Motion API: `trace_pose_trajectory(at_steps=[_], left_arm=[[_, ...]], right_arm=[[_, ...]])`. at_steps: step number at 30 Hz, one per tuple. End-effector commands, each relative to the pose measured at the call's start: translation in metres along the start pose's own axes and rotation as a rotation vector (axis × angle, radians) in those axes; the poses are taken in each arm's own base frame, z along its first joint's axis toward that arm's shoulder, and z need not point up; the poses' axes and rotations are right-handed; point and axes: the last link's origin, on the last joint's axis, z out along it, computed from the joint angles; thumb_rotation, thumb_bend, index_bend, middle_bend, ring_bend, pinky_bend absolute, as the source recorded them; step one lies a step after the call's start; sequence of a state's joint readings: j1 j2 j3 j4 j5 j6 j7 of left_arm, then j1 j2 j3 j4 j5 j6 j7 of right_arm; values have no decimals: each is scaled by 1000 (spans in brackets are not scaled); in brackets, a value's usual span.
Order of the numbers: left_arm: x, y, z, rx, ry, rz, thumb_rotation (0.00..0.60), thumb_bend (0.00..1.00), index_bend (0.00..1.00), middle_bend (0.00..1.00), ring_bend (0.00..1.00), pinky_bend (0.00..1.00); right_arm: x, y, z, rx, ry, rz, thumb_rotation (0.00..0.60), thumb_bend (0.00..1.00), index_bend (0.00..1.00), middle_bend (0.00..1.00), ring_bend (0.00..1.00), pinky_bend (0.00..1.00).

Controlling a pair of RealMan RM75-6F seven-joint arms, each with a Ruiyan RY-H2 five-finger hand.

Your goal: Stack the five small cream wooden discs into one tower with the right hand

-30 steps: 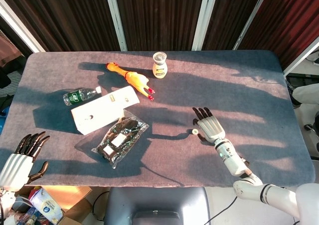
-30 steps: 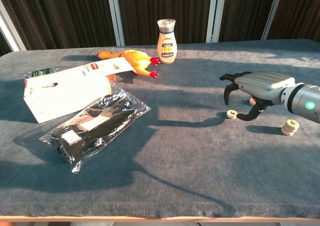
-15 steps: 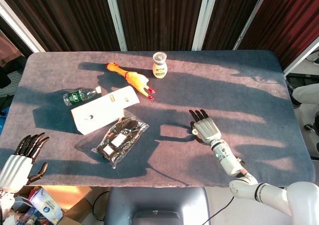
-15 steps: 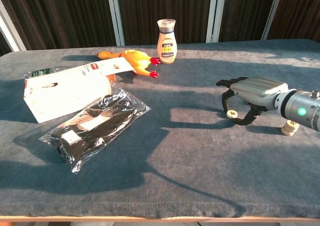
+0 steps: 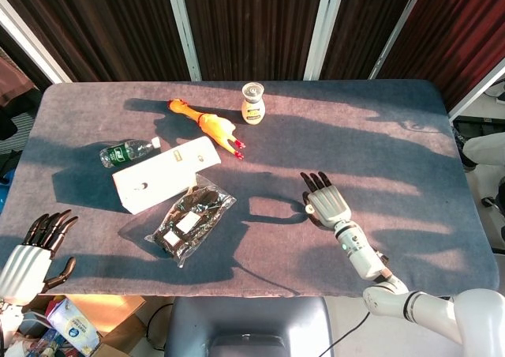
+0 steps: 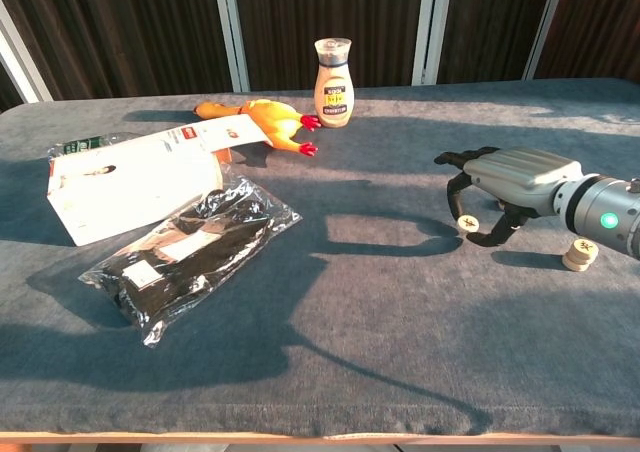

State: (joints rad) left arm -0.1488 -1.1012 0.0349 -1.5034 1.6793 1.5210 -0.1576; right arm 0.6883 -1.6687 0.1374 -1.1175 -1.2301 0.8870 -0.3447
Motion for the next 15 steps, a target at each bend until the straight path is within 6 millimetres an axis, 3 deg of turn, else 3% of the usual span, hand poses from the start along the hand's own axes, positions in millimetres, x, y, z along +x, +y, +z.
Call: trace_pose_trajectory(at_steps=[1,15], left_arm=[[0,0,0,0,0,0,600,478,0,0,0,25],[0,1,0,-1,0,1,600,477,0,0,0,25]], right_arm=[[5,4,-9,7,24,5,600,466,678,56,0,0],[16,30,-108,106,20,-9,600,466,664,56,0,0]])
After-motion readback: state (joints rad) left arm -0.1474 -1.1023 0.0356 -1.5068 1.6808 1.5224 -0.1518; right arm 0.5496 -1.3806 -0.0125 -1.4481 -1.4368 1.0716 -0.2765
